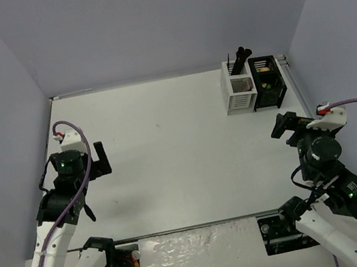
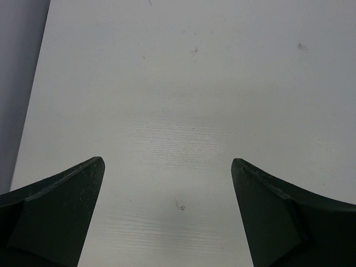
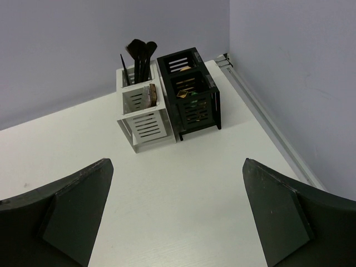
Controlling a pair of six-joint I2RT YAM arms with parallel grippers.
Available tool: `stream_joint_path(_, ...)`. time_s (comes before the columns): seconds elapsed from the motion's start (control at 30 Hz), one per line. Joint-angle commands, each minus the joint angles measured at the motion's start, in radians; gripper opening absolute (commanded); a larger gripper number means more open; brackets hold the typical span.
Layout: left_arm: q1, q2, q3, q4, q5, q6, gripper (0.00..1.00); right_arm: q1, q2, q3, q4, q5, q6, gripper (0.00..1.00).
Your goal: Organize the makeup
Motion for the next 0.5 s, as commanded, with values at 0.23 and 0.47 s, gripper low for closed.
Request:
stream_joint_path(0.23,0.007,-0.006,0.021,0.057,-0.006,-0.004,0.97,0.009,0.069,0.007,0.043,0.025,0.02,1.0)
stream_joint_path(0.47,0.009,0.003,0.022,0.057,0.007,-0.009,0.97,0.009,0.071,0.008,0.043,0.028,0.021,1.0)
